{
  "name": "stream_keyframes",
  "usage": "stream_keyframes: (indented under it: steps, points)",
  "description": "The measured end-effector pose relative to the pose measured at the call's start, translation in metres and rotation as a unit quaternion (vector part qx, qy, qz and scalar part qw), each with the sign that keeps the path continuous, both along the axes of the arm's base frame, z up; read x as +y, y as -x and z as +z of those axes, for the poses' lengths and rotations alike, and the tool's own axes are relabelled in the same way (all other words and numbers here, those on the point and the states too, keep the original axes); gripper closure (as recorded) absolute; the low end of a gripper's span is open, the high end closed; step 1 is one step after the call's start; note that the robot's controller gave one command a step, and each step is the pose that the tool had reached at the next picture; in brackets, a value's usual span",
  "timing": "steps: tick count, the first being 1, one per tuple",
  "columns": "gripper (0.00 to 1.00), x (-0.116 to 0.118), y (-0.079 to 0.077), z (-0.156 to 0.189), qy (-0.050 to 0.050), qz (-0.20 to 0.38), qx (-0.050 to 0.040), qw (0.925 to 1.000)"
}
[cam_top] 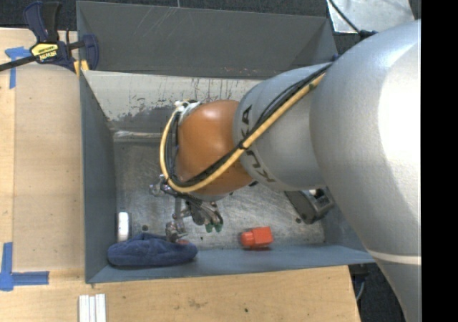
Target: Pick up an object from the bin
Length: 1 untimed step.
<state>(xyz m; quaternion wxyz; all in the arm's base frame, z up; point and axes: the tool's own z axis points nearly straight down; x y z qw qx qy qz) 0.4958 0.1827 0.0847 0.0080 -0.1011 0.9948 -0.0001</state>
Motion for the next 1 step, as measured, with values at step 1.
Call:
stream_keyframes:
  steps: [1]
  points:
    - [0.0, -0.0199, 0.0019, 0.1431, 0.0, 0.071, 0.0026, 0.9975]
